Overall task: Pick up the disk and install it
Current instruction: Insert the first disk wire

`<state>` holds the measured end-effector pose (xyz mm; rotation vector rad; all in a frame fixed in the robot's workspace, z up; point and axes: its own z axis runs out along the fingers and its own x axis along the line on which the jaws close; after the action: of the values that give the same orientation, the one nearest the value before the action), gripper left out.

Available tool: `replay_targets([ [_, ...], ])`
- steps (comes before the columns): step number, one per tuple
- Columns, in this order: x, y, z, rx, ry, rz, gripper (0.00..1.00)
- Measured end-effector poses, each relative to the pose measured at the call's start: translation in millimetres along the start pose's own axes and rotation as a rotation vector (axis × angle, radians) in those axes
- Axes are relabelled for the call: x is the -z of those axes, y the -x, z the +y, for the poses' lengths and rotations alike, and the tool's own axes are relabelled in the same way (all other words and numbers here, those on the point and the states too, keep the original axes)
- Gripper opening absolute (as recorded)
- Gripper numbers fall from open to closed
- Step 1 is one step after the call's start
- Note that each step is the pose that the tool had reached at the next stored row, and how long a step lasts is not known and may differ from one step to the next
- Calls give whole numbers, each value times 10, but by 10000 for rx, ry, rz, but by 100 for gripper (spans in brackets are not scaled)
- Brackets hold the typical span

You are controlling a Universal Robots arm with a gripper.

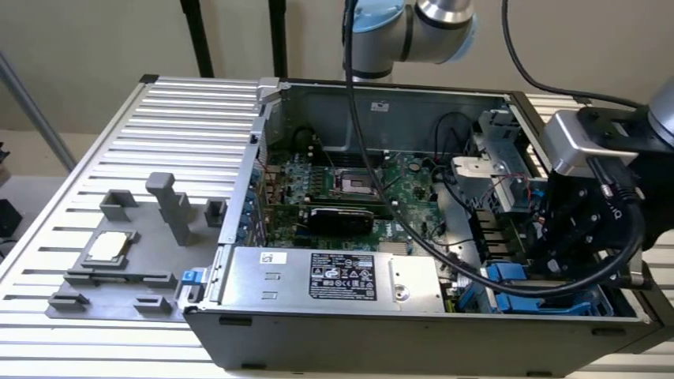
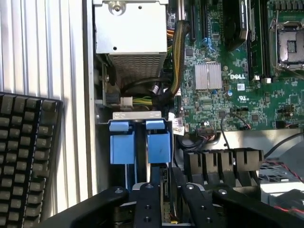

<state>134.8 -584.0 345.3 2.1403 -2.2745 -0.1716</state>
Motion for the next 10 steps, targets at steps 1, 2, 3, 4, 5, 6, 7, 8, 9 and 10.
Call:
replay_targets([
  [1, 20, 0, 30, 1, 0, 1, 25],
  [2, 50, 1, 53, 1, 0, -1, 25],
  [3, 95, 3, 66, 1, 0, -4, 25],
  [4, 141, 7, 73, 1, 0, -2, 25],
  [5, 185, 11, 77, 2, 0, -4, 25],
  [6, 229, 19, 81, 2, 1, -3, 25],
  [7, 268, 29, 85, 2, 0, -1, 25],
  [8, 299, 41, 89, 2, 0, -3, 25],
  [9, 321, 57, 92, 2, 1, -5, 25],
  [10, 336, 75, 95, 1, 0, -6, 25],
])
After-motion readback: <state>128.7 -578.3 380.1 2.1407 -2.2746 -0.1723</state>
